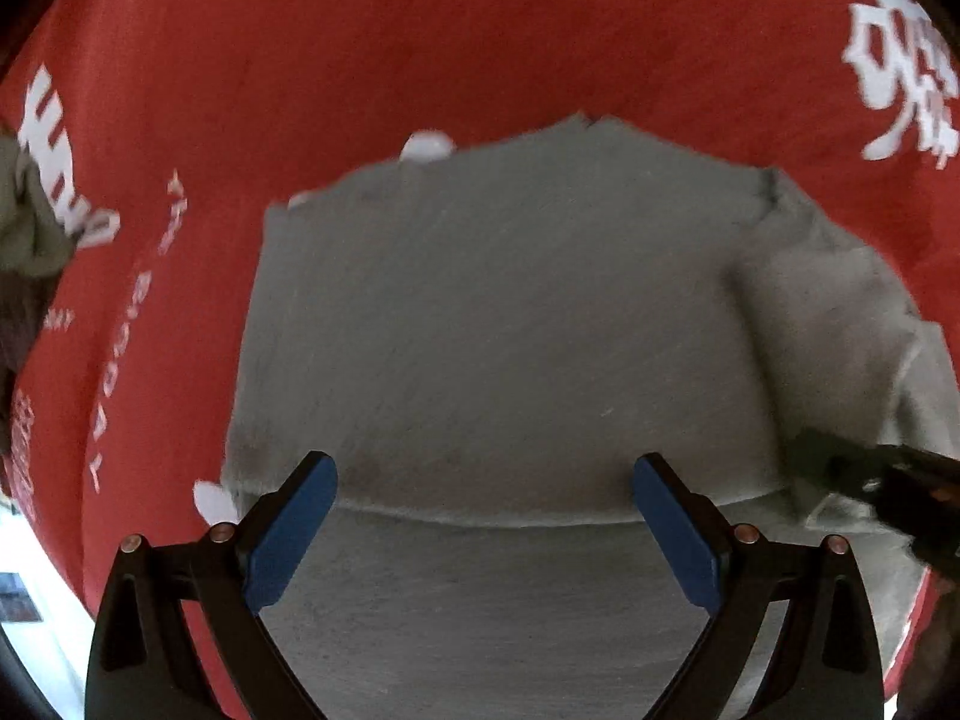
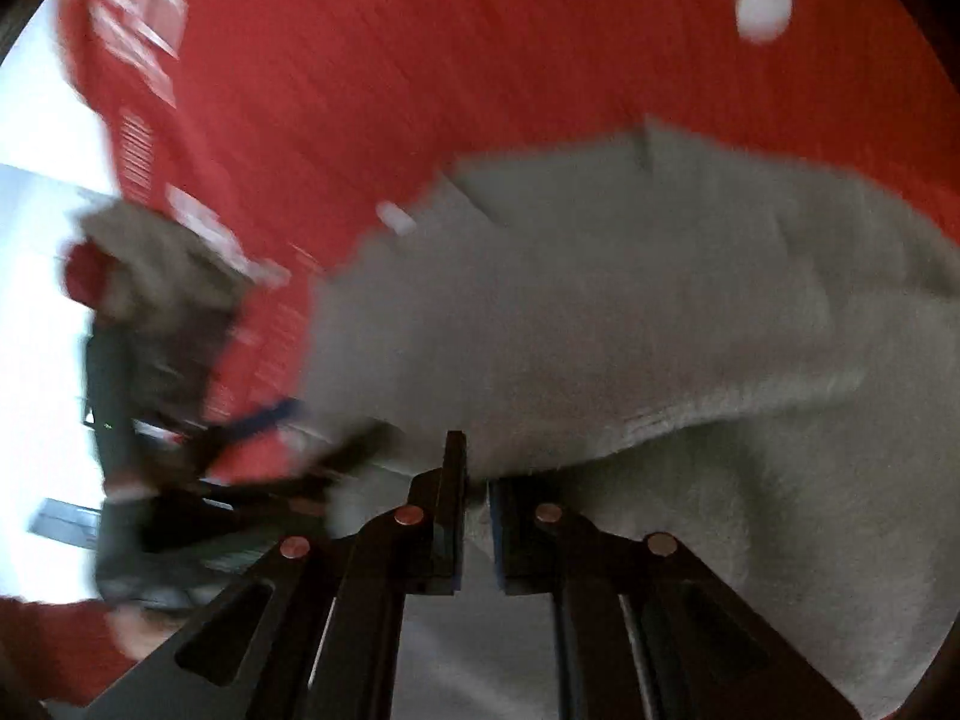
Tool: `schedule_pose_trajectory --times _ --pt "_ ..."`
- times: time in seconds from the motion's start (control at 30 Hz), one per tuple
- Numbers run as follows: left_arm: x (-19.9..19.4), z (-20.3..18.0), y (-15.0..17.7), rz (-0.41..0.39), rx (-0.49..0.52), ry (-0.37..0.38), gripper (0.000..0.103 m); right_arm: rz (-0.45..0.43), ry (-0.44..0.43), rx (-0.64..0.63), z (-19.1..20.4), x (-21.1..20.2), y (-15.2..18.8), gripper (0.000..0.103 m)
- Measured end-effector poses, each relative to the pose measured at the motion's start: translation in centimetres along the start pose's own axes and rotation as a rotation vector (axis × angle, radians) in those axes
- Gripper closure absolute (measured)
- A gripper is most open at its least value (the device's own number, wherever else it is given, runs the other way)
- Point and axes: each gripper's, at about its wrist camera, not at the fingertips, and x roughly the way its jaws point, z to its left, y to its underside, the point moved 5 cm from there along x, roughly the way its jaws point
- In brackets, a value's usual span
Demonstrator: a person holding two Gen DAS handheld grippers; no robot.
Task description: Fold small clothes
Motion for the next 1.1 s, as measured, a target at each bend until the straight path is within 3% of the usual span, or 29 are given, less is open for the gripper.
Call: schedule_pose_trajectory --times 0.13,0.23,0.27,0.33,0.43,0.5,0.63,0.73,0.83,0.87,0.9,0.93,1.0,1.1 --pt "0.8 0.4 -0.4 0.0 -0.033 0.041 0.004 -0.084 -0.055 0.138 -0.7 -1.9 0.2 0.075" --pt "0.7 0.8 -0.5 -0.003 -0.048 0.066 0.004 -0.136 -0.113 0.338 -3.1 -2.9 -0.2 0.074" --pt "0.5 1.0 -0.5 -0.006 -0.052 0.077 0.004 -0.141 -0.133 0.402 -3.8 -2.7 -0.4 0.074" --pt "0.2 1.8 -0.6 -0.017 -0.052 0.082 0.004 -0.16 -0.124 0.465 -4.6 -2.7 -0.9 0.095" --pt "-1.3 3.3 -0.3 -0.037 -0.063 0.079 0.004 -0.224 -0.077 0.348 -2.0 -3.7 -2.4 0.096" --pt "-2.0 4.5 0.0 -0.044 -0.077 0.07 0.004 -0.23 -0.023 0.132 2.3 -3.9 -3.1 0.096" --pt "-2.2 7.6 1.5 -0.032 -0.132 0.028 0.004 -0.125 0.092 -0.276 9.6 -0.3 -1.9 0.096" --pt "-1.6 10.0 2.7 0.001 -0.175 0.0 0.004 -0.048 0.156 -0.454 12.2 3.3 -0.6 0.096" --pt "-0.9 11.8 2.9 0.012 -0.191 -0.008 0.004 0.06 0.267 -0.59 12.1 7.2 1.5 0.092" --pt "-1.7 11.6 3.1 0.006 -0.189 -0.011 0.004 0.047 0.298 -0.632 12.5 7.5 2.0 0.092" --pt "-1.9 11.6 3.0 0.002 -0.187 -0.01 0.004 0.035 0.306 -0.645 12.8 7.3 2.0 0.087" --pt "-2.3 11.7 2.6 -0.01 -0.183 -0.003 0.004 0.037 0.321 -0.645 13.0 7.0 2.1 0.071" --pt "-3.4 11.1 1.9 -0.029 -0.174 0.019 0.004 0.045 0.311 -0.584 12.7 5.6 2.1 0.05" --pt "-4.2 9.6 0.1 -0.065 -0.138 0.066 0.004 0.012 0.191 -0.332 9.0 0.2 2.2 0.05"
